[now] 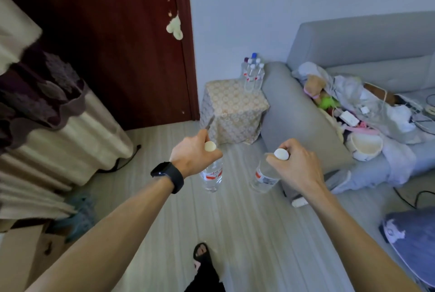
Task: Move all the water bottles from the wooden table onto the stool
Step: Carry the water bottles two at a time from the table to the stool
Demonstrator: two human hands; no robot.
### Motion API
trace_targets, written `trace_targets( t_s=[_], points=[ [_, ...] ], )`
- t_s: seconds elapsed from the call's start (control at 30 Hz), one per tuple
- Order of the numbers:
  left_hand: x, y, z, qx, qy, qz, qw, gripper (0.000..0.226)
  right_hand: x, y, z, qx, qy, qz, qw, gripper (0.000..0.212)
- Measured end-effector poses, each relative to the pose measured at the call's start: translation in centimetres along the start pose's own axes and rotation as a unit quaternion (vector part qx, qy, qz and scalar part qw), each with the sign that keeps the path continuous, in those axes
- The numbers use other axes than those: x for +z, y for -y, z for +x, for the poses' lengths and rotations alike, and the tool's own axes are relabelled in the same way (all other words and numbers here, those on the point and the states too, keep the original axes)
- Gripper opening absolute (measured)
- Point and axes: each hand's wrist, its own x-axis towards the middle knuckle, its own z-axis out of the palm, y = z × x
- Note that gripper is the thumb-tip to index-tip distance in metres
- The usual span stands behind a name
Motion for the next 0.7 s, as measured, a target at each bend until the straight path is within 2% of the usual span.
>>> trace_targets(
  t_s=[0.3,0.5,0.7],
  points=[
    [-2.1,-2.2,17.2,0.028,0.033,-0.032,0.999,0.031,0.1,4.1,15.2,0.013,-0.014,0.019,1.0,0.028],
    [-0.6,-4.7,28.5,0.017,0.044,-0.043,0.998,0.032,0.8,3.6,27.2,0.023,-0.021,0.021,0.999,0.03],
    [1.9,-8.0,39.0,0.0,0.074,-0.031,0.997,0.032,0.7,1.9,39.0,0.022,0.026,0.013,0.999,0.03]
  ],
)
